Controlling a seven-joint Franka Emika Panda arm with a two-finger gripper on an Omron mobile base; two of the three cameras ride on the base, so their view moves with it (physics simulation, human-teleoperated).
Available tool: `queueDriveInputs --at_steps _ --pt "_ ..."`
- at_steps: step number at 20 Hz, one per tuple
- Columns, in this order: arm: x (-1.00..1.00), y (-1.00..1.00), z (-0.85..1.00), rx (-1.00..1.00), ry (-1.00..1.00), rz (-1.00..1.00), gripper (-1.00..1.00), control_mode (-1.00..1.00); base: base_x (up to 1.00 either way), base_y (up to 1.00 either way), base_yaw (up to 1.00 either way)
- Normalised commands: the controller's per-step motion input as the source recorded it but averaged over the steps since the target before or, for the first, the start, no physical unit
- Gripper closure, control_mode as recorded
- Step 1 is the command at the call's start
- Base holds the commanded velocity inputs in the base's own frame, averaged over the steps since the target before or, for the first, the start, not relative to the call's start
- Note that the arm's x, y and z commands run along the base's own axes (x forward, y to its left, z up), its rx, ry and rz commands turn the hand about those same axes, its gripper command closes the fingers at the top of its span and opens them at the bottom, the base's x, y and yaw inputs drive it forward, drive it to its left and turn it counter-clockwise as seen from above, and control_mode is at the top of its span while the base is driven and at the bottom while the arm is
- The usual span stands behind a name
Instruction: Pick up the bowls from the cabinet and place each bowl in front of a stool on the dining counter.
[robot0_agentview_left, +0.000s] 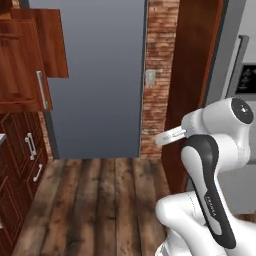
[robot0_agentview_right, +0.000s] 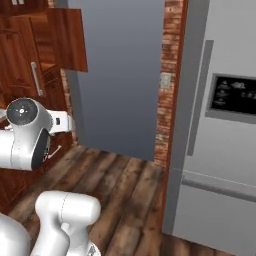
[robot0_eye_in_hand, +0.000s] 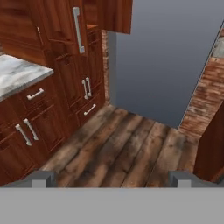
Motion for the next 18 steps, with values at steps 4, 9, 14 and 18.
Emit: queueDriveInputs --at_steps 4,9,14,18 --pt "0.00 0.00 0.00 0.00 0.00 0.00 -1.00 1.00 1.00 0.44 0.02" --pt "0.00 0.00 0.00 0.00 0.00 0.00 -1.00 1.00 1.00 0.44 0.05" --pt "0.00 0.00 0.00 0.00 0.00 0.00 -1.00 1.00 0.98 0.12 0.14" --pt "0.00 0.00 0.00 0.00 0.00 0.00 -1.00 1.00 0.82 0.00 0.23"
